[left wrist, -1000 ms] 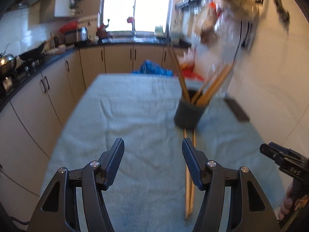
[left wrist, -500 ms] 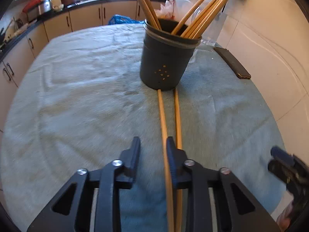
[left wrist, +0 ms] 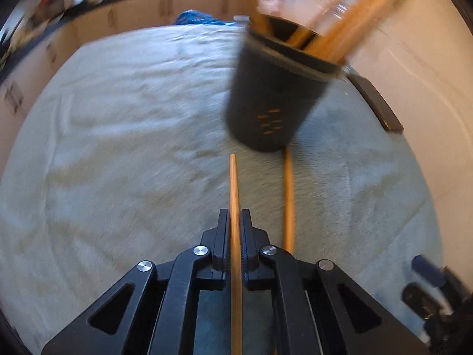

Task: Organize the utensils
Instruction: 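Move both grippers back to the towel and grasp a chopstick with the left gripper, then grasp a chopstick with the right gripper while the left gripper holds its chopstick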

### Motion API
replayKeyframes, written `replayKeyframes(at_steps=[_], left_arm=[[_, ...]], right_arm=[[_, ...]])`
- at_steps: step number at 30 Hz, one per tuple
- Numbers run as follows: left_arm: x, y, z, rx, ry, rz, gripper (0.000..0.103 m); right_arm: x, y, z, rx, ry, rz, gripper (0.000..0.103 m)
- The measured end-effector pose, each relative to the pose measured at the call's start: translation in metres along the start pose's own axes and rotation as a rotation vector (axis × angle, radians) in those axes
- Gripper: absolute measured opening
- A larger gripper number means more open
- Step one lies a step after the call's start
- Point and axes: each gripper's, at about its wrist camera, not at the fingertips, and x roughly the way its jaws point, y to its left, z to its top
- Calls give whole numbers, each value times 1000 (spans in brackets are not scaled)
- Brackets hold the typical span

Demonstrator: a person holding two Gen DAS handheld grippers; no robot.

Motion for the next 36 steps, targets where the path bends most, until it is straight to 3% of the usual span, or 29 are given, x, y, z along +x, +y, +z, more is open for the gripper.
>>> replayKeyframes(at_steps=[8, 15, 19, 23, 25, 33, 34, 35, 36], left_arm=[[-35, 51, -52, -215, 13, -55, 6], [-39, 67, -70, -288, -8, -125, 6], [-40, 66, -72, -288, -28, -126, 6], [-41, 62, -73, -276, -39, -118, 6], [-42, 63, -75, -285, -39, -127, 6], [-48, 64, -85, -292, -32, -142, 6], [-48, 63, -86, -292, -32, -139, 6], [-48, 62, -86, -291, -33, -135, 6], [-49, 61, -87, -287, -33, -128, 6]], right_arm=[[39, 49, 12, -131, 81, 18, 68], [82, 96, 29, -240, 139, -4, 60], [103, 111, 32, -299, 180, -68, 49], [104, 120, 30, -367, 176, -115, 17], [100, 117, 27, -370, 195, -98, 15], [49, 83, -17, -513, 269, -117, 14], [40, 76, -22, -522, 259, -122, 19], [30, 66, -26, -513, 262, -136, 35], [24, 56, -28, -496, 269, -143, 43]])
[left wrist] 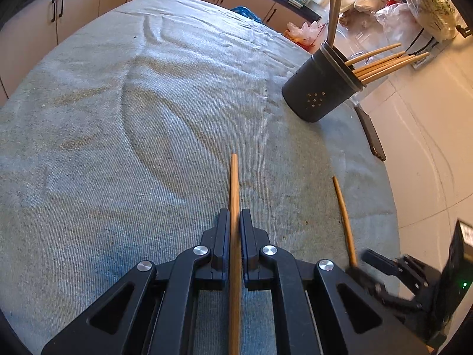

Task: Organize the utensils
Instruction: 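Grasp a chopstick with the right gripper while the left gripper holds its chopstick, then lift both held chopsticks upright and carry them toward the grey cup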

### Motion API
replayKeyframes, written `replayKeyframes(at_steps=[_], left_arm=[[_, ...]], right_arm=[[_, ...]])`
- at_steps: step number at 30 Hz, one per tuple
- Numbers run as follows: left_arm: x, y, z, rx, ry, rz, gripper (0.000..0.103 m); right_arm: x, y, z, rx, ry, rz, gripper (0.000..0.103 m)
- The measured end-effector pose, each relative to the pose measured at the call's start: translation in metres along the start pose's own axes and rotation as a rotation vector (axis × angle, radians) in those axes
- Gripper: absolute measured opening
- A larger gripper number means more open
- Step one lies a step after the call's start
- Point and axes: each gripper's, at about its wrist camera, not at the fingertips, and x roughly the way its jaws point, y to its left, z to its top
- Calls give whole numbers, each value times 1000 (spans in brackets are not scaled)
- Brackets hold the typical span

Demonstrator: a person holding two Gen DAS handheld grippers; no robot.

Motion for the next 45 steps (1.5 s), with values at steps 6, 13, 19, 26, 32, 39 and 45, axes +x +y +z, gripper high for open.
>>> replayKeyframes(at_steps=[6, 13, 19, 26, 32, 39, 45], left_arm=[[-2, 0, 0, -12, 31, 10, 6], [1, -7, 10, -1, 91, 30, 7], [17, -22, 24, 58, 119, 87, 8], [27, -26, 39, 72, 102, 79, 9], [14, -36, 35, 132, 8, 89, 5], [-49, -55, 30, 174, -141, 42, 5], [-103, -77, 14, 242, -295, 52, 5]], right_arm=[[-5, -28, -14, 85, 11, -15, 48], [14, -24, 26, 83, 13, 29, 44], [34, -15, 62, 63, 41, 44, 35], [42, -28, 81, 97, 61, 62, 15], [33, -39, 76, 155, -21, 78, 6], [-34, -46, 71, 185, -243, 88, 6], [-93, -42, 55, 202, -413, 70, 6]])
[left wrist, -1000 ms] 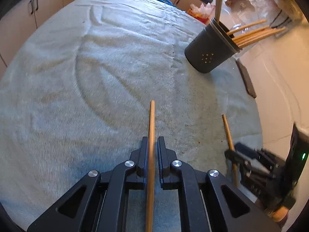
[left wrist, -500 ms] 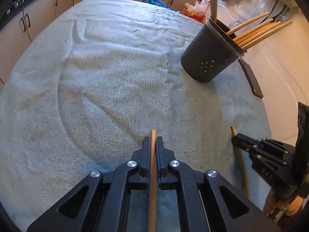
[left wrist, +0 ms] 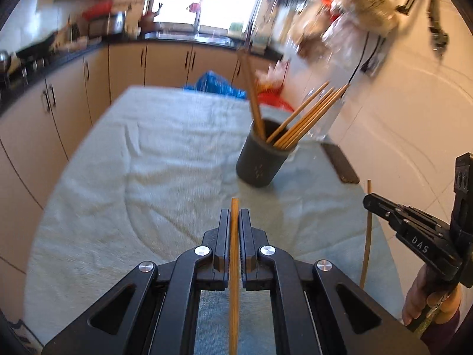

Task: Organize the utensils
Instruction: 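Lift both held chopsticks upright and carry them toward the grey cup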

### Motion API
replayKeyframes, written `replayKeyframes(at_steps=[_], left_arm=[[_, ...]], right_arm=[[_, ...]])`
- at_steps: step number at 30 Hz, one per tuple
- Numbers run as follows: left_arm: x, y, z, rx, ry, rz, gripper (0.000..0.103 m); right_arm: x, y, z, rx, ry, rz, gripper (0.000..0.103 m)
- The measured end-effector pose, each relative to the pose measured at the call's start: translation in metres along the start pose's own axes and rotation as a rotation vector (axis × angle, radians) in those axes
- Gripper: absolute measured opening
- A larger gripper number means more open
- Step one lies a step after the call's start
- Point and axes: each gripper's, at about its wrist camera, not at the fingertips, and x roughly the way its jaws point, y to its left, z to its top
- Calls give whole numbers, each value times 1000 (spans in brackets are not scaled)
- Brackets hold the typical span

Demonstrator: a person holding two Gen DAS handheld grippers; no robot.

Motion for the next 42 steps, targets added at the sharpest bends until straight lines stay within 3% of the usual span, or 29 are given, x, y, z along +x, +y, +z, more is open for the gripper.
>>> replayKeyframes(at_steps=[7, 21, 32, 42], left_arm=[[-40, -16, -6, 56, -92, 12, 5], [-87, -41, -26, 131, -174, 28, 5], [-105, -53, -27, 159, -213, 21, 5], [-101, -54, -3, 187, -234, 41, 5]], right_arm=[[-51, 3, -8, 4, -126, -8, 6], [-111, 6, -34, 5, -216, -10, 7], [-130, 3, -31, 13, -260, -6, 7], [-130, 3, -19, 6, -272, -10, 7]])
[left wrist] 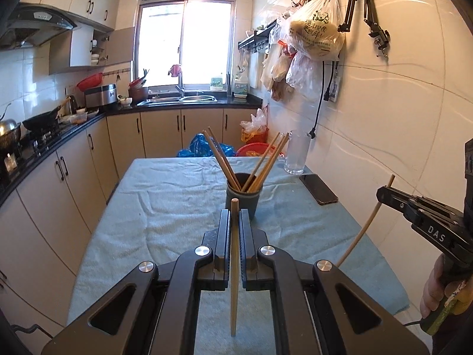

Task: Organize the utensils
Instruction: 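Lift both held chopsticks upright and carry them toward the grey cup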

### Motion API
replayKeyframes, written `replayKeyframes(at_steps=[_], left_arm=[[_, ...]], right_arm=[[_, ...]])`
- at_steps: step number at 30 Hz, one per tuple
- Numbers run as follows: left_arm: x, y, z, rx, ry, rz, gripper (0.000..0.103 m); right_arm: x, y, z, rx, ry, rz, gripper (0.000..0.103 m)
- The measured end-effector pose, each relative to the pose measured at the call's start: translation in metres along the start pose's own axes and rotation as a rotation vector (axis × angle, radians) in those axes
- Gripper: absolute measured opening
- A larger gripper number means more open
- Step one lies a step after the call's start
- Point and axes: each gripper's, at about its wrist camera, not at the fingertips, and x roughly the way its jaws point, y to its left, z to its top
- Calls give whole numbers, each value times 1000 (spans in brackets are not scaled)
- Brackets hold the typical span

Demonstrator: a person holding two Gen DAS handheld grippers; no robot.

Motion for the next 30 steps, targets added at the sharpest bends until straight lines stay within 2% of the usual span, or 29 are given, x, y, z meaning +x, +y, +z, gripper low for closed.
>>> replayKeyframes(at_steps=[11, 30], left_arm=[[20, 7, 29, 21, 13, -27, 5], [49, 18, 52, 82, 41, 21, 5]], right_arm=[[9, 3, 20, -8, -3, 4, 7], [45, 15, 42, -7, 22, 16, 7]])
